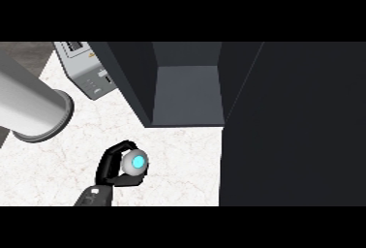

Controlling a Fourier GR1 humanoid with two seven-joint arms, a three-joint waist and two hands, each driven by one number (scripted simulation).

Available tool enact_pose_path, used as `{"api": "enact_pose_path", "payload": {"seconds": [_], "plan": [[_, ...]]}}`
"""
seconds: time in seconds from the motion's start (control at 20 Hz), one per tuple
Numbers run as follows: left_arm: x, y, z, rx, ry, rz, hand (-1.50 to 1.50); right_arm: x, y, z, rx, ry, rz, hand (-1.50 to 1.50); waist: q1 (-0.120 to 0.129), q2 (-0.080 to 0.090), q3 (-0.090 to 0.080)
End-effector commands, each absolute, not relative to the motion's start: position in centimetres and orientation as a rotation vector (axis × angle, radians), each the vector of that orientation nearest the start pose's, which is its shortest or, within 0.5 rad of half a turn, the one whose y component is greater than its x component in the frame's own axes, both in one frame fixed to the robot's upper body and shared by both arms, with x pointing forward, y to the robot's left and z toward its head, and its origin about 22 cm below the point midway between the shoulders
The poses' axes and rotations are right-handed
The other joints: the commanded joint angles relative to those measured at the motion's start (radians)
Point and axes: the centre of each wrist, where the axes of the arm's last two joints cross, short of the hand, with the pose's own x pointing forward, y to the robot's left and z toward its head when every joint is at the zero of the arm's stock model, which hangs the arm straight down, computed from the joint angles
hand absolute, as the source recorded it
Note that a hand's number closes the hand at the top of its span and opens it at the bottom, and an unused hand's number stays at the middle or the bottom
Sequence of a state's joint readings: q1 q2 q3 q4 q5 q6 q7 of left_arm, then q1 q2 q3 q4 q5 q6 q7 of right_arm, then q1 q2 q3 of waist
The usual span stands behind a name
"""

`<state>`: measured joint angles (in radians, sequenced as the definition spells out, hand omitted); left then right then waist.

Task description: Pick up the bottled water, place it into the cabinet and close the cabinet

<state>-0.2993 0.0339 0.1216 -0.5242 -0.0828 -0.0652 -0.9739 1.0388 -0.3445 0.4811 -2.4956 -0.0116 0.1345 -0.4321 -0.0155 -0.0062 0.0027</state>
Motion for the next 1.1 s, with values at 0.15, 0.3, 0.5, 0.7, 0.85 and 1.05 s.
{"api": "enact_pose_path", "payload": {"seconds": [0.15, 0.3, 0.5, 0.7, 0.85, 1.05], "plan": [[26.6, 19.0, -13.2, -0.176, -1.780, -0.086, 1.50, 1.8, -21.9, 14.9, 0.282, -1.899, 0.175, -1.50, 0.001, -0.003, -0.003], [28.1, 16.8, -10.9, -0.205, -1.780, -0.046, 1.50, 2.3, -22.6, 14.1, 0.292, -1.898, 0.187, -1.50, 0.001, -0.001, -0.003], [29.8, 14.3, -8.3, -0.139, -1.748, -0.061, 1.50, 1.5, -22.0, 14.2, 0.308, -1.899, 0.175, -1.50, -0.020, -0.001, -0.004], [31.3, 11.3, -4.7, -0.166, -1.747, -0.090, 1.50, 1.8, -21.6, 14.8, 0.282, -1.914, 0.149, -1.50, -0.011, 0.002, -0.004], [31.8, 9.2, -2.8, -0.143, -1.720, -0.052, 1.50, 2.0, -22.6, 12.7, 0.304, -1.919, 0.153, -1.50, -0.017, 0.003, -0.003], [33.8, 7.6, -0.5, -0.045, -1.718, -0.055, 1.50, 1.7, -23.7, 13.5, 0.289, -1.922, 0.169, -1.50, -0.028, 0.005, -0.003]]}}
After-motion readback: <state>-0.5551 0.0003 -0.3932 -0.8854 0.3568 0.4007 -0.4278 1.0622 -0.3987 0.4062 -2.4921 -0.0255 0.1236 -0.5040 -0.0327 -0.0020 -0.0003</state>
